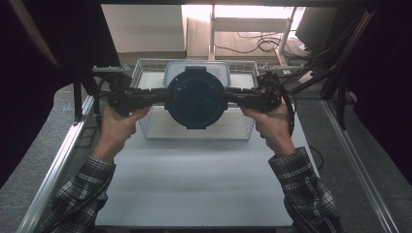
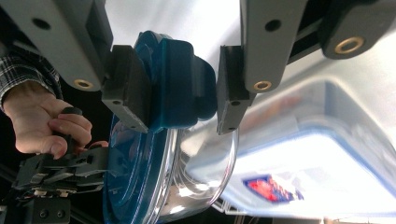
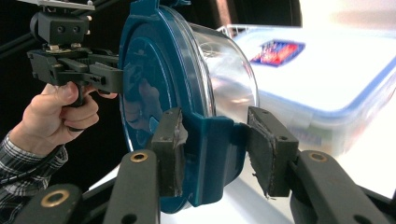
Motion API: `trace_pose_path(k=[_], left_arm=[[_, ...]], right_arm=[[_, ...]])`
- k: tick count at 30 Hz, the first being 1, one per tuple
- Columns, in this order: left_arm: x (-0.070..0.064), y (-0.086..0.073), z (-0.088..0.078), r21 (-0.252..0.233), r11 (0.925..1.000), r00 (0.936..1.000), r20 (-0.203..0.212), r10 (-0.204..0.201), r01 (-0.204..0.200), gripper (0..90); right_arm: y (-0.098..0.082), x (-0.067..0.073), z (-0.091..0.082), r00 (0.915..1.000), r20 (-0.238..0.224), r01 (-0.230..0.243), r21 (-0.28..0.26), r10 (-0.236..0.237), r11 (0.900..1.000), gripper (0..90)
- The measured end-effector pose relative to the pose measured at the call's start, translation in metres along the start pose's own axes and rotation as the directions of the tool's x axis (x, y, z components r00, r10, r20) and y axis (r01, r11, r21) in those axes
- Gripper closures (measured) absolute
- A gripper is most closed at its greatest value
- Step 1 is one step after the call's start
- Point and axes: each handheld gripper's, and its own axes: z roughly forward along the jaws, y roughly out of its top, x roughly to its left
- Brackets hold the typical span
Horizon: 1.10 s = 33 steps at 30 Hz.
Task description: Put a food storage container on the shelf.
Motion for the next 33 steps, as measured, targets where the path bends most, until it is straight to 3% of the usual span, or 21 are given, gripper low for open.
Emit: trace_pose_path(k=[6,18,33], left_arm=[[0.003,0.021,-0.002,-0.014,0.9999,1.0,0.001,-0.002,0.002,57.9],[0.021,0.059,0.002,-0.023,0.9993,0.9996,0.002,-0.029,0.029,57.7],[0.048,0.076,0.02,0.005,0.9962,0.996,-0.021,-0.087,0.087,57.2]], right_arm=[[0.024,-0.001,0.0,1.0,0.001,0.01,-0.018,-0.01,1.0,57.6],[0.06,-0.012,0.007,0.9997,0.024,-0.006,-0.046,0.007,0.999,57.2],[0.071,-0.041,0.027,0.9959,0.037,-0.081,-0.042,0.083,0.996,56.4]])
